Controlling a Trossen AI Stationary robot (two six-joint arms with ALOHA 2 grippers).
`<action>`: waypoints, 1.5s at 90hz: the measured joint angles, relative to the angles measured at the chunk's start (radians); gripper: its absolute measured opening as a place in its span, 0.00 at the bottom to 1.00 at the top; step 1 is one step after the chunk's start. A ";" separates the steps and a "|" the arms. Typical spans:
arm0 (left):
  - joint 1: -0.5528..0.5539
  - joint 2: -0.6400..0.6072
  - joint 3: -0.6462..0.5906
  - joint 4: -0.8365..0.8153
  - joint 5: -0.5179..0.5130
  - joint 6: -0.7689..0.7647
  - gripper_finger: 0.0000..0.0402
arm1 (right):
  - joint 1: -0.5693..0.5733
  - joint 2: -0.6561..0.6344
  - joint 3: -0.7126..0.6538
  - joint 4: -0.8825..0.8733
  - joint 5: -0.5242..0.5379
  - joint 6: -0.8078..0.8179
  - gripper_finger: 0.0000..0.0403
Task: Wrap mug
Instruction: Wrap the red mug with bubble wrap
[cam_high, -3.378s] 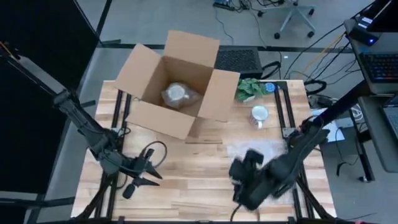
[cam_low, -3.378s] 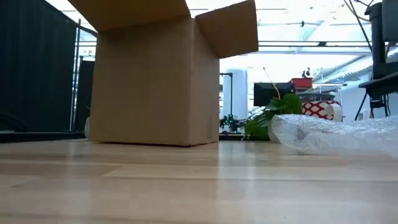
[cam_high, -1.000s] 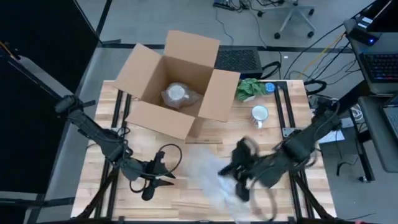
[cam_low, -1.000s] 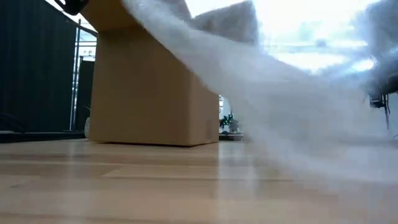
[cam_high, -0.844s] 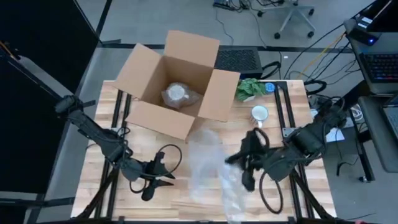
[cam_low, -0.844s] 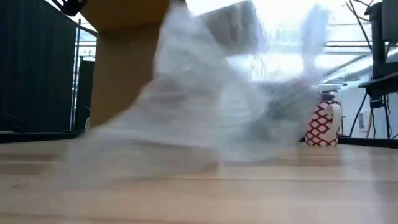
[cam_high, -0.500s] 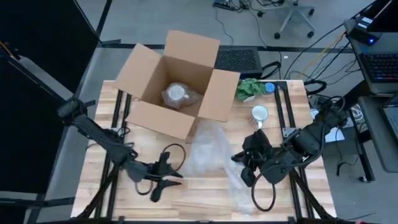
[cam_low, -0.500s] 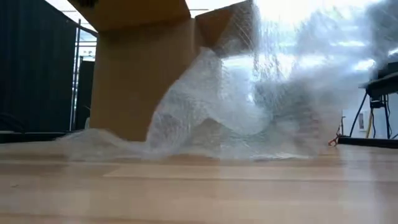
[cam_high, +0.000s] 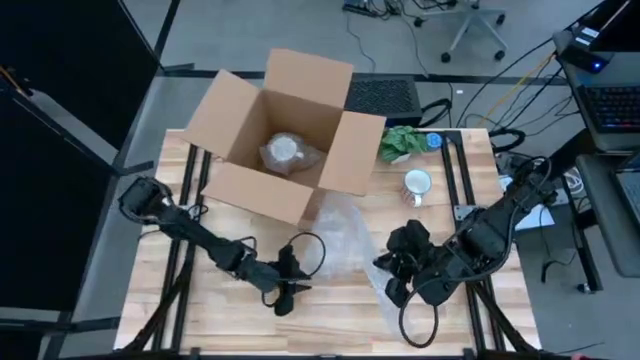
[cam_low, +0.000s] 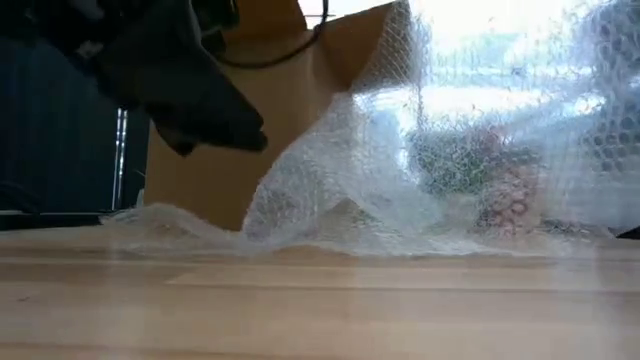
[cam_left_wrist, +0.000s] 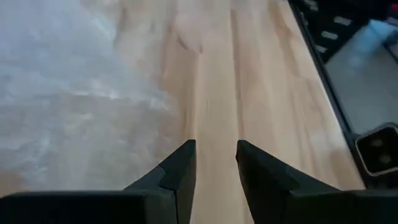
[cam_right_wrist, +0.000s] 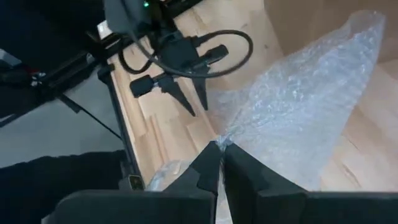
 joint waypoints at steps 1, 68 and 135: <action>0.000 0.002 0.000 0.000 0.006 0.007 0.28 | 0.000 0.000 -0.001 0.000 0.000 0.000 0.00; 0.000 0.034 -0.001 -0.234 -0.076 0.363 0.44 | -0.001 0.000 -0.010 -0.002 0.002 -0.008 0.00; -0.015 0.032 -0.001 -0.226 -0.276 0.229 0.01 | 0.009 0.000 -0.009 0.007 0.000 -0.004 0.00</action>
